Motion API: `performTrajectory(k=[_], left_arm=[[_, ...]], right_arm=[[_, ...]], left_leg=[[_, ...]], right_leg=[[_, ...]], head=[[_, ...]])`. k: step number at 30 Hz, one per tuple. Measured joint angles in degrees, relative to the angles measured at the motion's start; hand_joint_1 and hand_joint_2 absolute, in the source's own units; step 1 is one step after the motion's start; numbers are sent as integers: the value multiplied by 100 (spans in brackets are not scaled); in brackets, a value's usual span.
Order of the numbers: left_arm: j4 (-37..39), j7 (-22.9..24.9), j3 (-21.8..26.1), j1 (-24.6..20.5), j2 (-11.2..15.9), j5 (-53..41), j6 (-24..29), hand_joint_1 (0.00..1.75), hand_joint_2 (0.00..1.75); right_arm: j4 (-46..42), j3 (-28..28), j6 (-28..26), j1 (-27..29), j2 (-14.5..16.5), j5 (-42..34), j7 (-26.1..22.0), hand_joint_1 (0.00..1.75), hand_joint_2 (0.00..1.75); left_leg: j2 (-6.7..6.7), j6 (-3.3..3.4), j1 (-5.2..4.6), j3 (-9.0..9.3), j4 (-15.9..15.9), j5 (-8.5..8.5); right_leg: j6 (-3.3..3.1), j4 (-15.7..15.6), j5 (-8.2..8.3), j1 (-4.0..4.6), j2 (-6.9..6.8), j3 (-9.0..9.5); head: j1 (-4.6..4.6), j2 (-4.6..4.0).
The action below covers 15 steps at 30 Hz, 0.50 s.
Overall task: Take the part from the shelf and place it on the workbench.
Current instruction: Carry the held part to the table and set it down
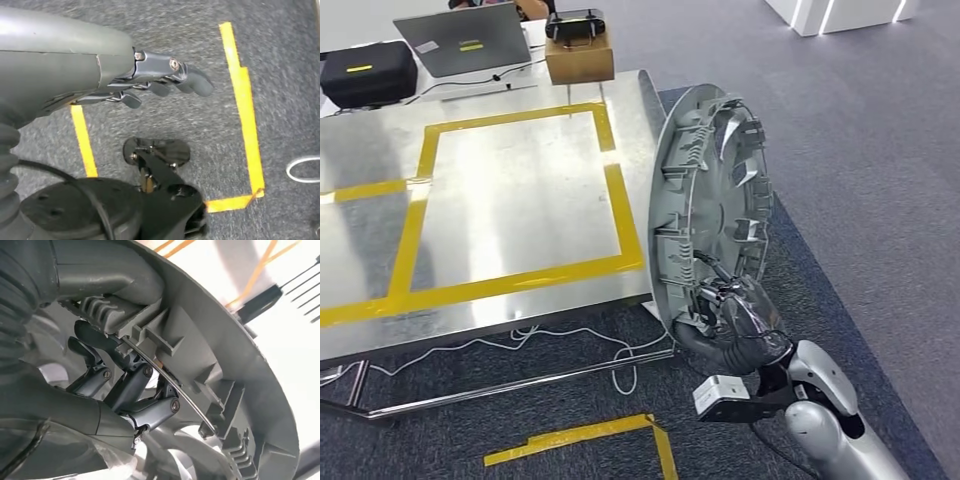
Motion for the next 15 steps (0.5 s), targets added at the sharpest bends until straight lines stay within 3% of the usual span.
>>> performTrajectory(k=[2, 3, 4, 6, 8, 9, 11, 12, 13, 15], left_arm=[[0, 5, 0, -15, -2, -50, 2, 0, 175], [0, 5, 0, -16, -3, -69, -2, 0, 175], [0, 5, 0, -14, -5, -93, -5, 0, 175], [0, 5, 0, -15, -2, -127, -13, 0, 175], [0, 5, 0, -32, 1, -142, -15, 0, 175], [0, 5, 0, -38, 1, -145, -18, 0, 175], [0, 4, 0, -27, 2, -168, -24, 0, 175], [1, 3, -1, -14, -1, -189, -26, 0, 175], [1, 1, -2, -9, -3, -212, -27, 0, 175], [2, 2, -4, -28, -6, -248, -28, 0, 175]], right_arm=[[40, 80, 14, -89, 0, 26, 55, 175, 175], [67, 127, 27, -147, 0, 38, 86, 175, 175], [95, 170, 41, -207, 0, 47, 114, 175, 175], [141, 243, 63, -314, 0, 56, 153, 175, 175], [172, 285, 72, -396, 0, 60, 170, 175, 175], [184, 302, 75, -436, 0, 62, 175, 175, 175], [213, 344, 96, -531, 1, 67, 199, 175, 175], [226, 368, 117, -579, 1, 70, 222, 175, 175], [241, 391, 144, -631, 1, 71, 250, 175, 175], [289, 430, 210, -747, 0, 71, 309, 175, 175]], left_leg=[[204, -51, 45, -271, 705, -336], [237, -67, 66, -317, 884, -382], [255, -76, 81, -257, 847, -323], [376, -68, 92, 144, 199, -10], [583, -14, 44, 506, -470, 164], [637, 21, 21, 568, -617, 173], [562, 109, -5, 542, -667, 169], [505, 152, 5, 551, -695, 188], [446, 197, 15, 566, -729, 209], [328, 264, 35, 590, -777, 253]], right_leg=[[-10, 0, 2, 15, -188, -20], [-10, 0, 2, 17, -276, -26], [-8, 0, 2, 17, -359, -30], [5, 0, -1, 18, -510, -17], [53, 0, -7, 43, -643, -6], [84, -2, -8, 56, -697, -4], [162, -27, -2, 67, -801, 18], [201, -40, -14, 60, -824, 26], [232, 5, -65, 53, -755, 12], [255, 461, -337, 43, -432, -211]], head=[[-15, 0], [-16, 0], [-17, 0], [-18, 0], [-13, 0], [-9, 0], [-5, 0], [-4, 0], [2, -1], [39, -2]])
